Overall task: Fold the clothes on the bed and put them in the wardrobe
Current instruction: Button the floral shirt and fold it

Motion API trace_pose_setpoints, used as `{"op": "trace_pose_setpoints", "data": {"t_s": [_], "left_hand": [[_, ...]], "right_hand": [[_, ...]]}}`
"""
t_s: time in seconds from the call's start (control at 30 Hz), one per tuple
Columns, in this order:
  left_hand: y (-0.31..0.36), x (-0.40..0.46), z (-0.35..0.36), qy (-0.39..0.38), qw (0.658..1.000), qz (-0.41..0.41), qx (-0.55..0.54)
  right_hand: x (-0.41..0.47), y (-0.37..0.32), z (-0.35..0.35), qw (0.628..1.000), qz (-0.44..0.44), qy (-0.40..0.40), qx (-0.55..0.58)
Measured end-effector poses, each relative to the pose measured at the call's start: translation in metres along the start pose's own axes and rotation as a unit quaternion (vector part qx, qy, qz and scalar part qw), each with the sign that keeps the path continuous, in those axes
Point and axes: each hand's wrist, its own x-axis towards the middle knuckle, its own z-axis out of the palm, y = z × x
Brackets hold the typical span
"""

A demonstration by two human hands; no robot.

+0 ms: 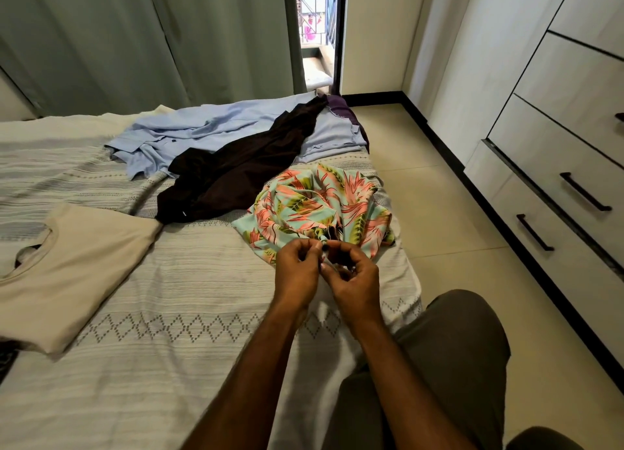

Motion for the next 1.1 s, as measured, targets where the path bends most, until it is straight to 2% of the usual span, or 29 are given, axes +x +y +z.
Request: {"op": "trace_pose_setpoints", "data": {"t_s": [0.1,0.2,0.27,0.37,0.47,0.6,0.73,0.87,1.0,1.1], "left_hand": [[0.007,0.003,-0.001,0.008,0.999,0.016,-0.036],[0.008,0.004,-0.004,-0.017,0.998,0.039,-0.043],[0.003,0.003,-0.007,-0.015,0.997,0.072,0.004],[-0.015,0.003,-0.010,0.037,0.984,0.123,0.126],[-0.031,0.000,-0.011,0.039,0.977,0.126,0.169],[-0.040,0.004,-0.012,0.013,0.973,0.147,0.176],[-0.025,0.018,-0.011,0.065,0.954,0.207,0.205],[-0.005,0.025,-0.009,0.086,0.934,0.263,0.224],[0.014,0.041,-0.012,0.064,0.915,0.324,0.231],[0.030,0.053,-0.016,0.061,0.905,0.333,0.258]], "right_hand": [[0.002,0.004,0.002,0.998,0.012,0.046,-0.051],[0.004,0.006,0.000,0.995,0.025,0.088,-0.032],[0.004,0.002,0.001,0.997,0.031,0.076,-0.006],[0.005,0.002,0.002,0.995,0.023,0.094,0.003],[0.006,0.003,0.000,0.994,0.013,0.111,0.000],[0.004,-0.005,0.000,0.995,0.026,0.083,0.053],[0.008,-0.024,0.000,0.994,0.020,0.056,0.090],[0.020,-0.046,-0.006,0.997,0.000,0.001,0.076],[0.039,-0.074,-0.023,0.997,0.011,-0.043,0.070],[0.057,-0.083,-0.042,0.993,0.030,-0.082,0.080]]}}
